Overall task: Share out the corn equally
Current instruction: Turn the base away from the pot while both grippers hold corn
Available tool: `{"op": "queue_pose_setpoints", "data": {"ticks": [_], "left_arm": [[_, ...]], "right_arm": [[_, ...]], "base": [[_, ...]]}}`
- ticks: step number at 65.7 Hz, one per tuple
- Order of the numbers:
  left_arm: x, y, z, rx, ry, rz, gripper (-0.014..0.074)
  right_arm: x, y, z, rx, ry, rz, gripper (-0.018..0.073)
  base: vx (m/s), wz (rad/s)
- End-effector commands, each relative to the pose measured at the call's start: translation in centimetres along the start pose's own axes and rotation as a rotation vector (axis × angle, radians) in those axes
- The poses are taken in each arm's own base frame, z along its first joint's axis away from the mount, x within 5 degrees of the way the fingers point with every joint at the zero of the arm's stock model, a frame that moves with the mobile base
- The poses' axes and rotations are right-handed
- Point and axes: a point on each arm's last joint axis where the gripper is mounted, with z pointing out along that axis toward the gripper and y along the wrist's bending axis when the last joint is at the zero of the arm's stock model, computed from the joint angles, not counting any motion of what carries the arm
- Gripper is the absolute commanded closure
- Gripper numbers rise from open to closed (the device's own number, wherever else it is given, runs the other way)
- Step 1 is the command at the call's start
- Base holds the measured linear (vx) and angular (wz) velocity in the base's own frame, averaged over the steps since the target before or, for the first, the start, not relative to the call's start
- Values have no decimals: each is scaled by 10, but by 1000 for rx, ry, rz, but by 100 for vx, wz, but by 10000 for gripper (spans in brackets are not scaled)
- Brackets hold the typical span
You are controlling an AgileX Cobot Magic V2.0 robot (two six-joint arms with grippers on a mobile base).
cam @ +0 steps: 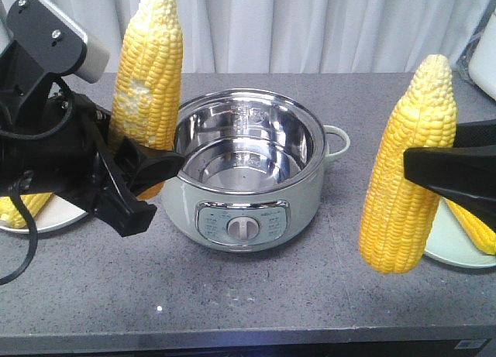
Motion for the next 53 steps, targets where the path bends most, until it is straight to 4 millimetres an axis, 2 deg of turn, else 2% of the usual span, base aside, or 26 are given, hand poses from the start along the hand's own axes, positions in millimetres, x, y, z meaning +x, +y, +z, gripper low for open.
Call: {"op": "queue_pose_setpoints", "data": {"ticks": [1,53], "left_arm": [[-13,1,-12,-15,-106,-10,324],[-13,1,-12,-15,-106,-10,324]], "right_arm": [[-12,0,-5,19,-82,1,364],[-12,0,-5,19,-82,1,364]], "base": [[0,0],[-1,-6]]}}
